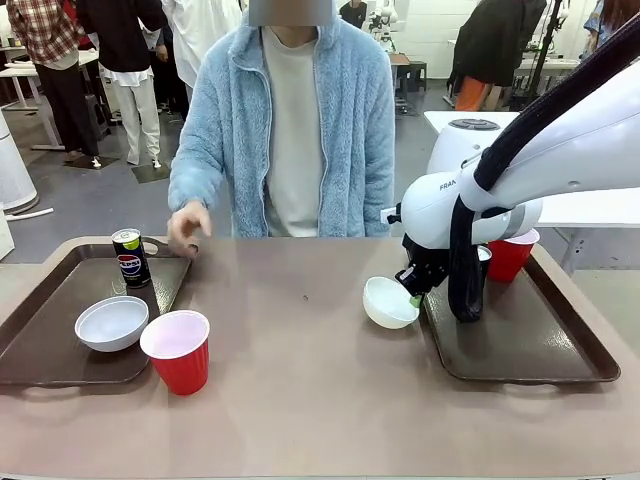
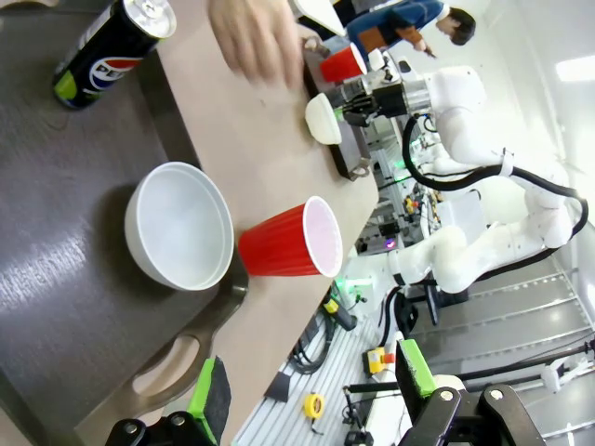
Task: Prepare tableware on both trays.
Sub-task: Pick up a Picnic Bowl from the table and place it on a Handle tray.
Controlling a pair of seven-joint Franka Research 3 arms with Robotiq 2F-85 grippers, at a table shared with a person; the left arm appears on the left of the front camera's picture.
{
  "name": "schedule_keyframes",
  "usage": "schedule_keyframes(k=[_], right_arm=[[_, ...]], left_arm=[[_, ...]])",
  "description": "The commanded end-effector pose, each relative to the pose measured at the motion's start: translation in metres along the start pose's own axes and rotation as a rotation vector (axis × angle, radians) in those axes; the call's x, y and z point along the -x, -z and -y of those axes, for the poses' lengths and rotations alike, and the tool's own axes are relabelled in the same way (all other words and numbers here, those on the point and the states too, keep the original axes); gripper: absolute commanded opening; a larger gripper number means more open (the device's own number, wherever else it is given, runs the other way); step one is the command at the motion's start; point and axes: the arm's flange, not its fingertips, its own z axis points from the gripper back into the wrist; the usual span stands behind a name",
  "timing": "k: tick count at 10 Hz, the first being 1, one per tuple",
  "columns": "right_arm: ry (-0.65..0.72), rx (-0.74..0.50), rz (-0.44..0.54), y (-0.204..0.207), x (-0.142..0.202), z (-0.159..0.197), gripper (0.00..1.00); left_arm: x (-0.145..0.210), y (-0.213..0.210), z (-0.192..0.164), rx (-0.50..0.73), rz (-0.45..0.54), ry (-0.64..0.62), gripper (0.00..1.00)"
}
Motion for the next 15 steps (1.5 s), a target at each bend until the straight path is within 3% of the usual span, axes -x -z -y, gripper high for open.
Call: schedule_keyframes(k=[1,4,5,6,7,8,9,10,11,15], right_arm=[[0.01,0.028,0.011,0.0,-0.008,-0.005,0.0],[-0.084,-0.043,0.077,-0.031,0.003,-0.033,0.0],[-0.106,-0.055,0.1,-0.048,0.008,-0.043,0.2],[-0.102,-0.054,0.113,-0.06,0.013,-0.048,0.21],[-0.092,-0.049,0.11,-0.063,0.015,-0.049,0.4],[-0.075,-0.046,0.103,-0.06,0.014,-0.047,0.25],[-0.071,-0.044,0.087,-0.056,0.013,-0.044,0.6],[-0.065,-0.04,0.077,-0.054,0.014,-0.043,0.45],[-0.075,-0.028,0.109,-0.067,0.008,-0.052,0.8],[-0.075,-0.028,0.109,-0.067,0.008,-0.052,0.8]], left_arm=[[-0.001,-0.001,0.003,-0.004,0.011,-0.019,0.94],[-0.001,-0.001,0.003,-0.004,0.011,-0.019,0.94],[-0.001,-0.001,0.003,-0.004,0.011,-0.019,0.94],[-0.001,-0.001,0.003,-0.004,0.011,-0.019,0.94],[-0.001,-0.001,0.003,-0.004,0.011,-0.019,0.94],[-0.001,-0.001,0.003,-0.004,0.011,-0.019,0.94],[-0.001,-0.001,0.003,-0.004,0.011,-0.019,0.94],[-0.001,-0.001,0.003,-0.004,0.011,-0.019,0.94],[-0.001,-0.001,0.003,-0.004,0.011,-0.019,0.94],[-0.001,-0.001,0.003,-0.004,0.011,-0.019,0.94]])
